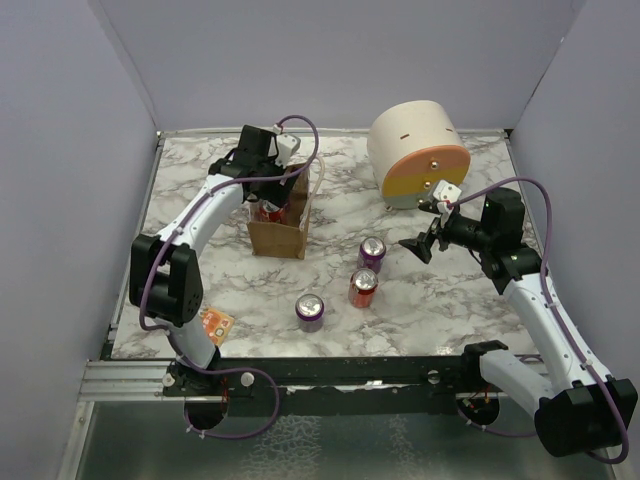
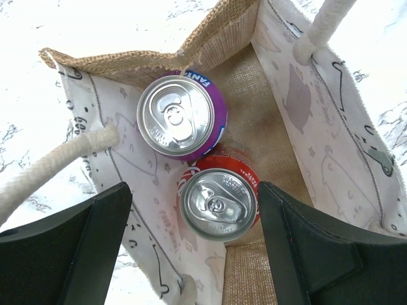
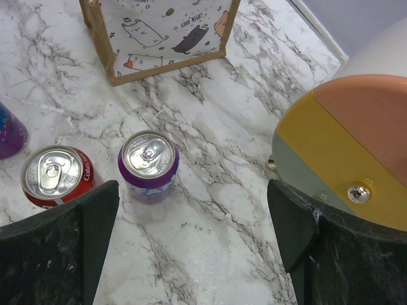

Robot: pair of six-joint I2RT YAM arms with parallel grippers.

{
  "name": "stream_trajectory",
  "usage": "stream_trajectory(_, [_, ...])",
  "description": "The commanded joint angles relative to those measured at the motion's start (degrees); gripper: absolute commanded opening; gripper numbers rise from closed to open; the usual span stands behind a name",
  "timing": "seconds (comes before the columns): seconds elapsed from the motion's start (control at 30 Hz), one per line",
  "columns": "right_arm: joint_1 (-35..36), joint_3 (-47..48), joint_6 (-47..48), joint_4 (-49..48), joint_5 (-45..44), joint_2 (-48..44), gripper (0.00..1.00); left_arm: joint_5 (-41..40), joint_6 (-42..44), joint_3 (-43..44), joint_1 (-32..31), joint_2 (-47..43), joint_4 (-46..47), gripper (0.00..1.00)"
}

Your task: Place the beverage into the canvas bag

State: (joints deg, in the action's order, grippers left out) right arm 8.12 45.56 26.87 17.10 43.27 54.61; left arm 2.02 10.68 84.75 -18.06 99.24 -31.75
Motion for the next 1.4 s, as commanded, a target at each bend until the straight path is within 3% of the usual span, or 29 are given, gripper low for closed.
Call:
stream_trajectory(0.0, [-0.39, -0.52, 0.41, -0.50, 0.04, -0.71, 1.00, -0.49, 0.53, 2.29, 0.31, -3.78, -0.58, 0.83])
stream_trajectory(0.47, [-0.39, -0.56, 0.53, -0.49, -0.08, -0.81, 1.00, 19.41, 1.16, 5.53, 0.31, -4.63, -0.44, 0.82])
stream_trajectory(0.77, [-0.39, -0.52, 0.55, -0.49, -0.10, -0.71, 1.00, 32.17, 3.24, 1.22, 0.27, -12.91, 4.36, 0.80])
stream_trajectory(0.93, [-0.39, -0.50, 0.50, -0.49, -0.02, -0.76, 1.00, 40.83, 9.75, -2.88, -0.85, -18.74, 1.64, 0.80])
stream_trajectory(1.13, [-0.39, -0.45, 0.48, -0.49, -0.07, -0.59, 1.00, 38.49, 24.19, -9.13, -9.26, -25.53, -7.66, 0.80])
stream_trajectory(1.37, [-0.39, -0.54, 0.53, -0.57, -0.40, -0.76, 1.00, 34.44, 29.25, -19.20, -17.98, -29.79, -13.85, 0.79])
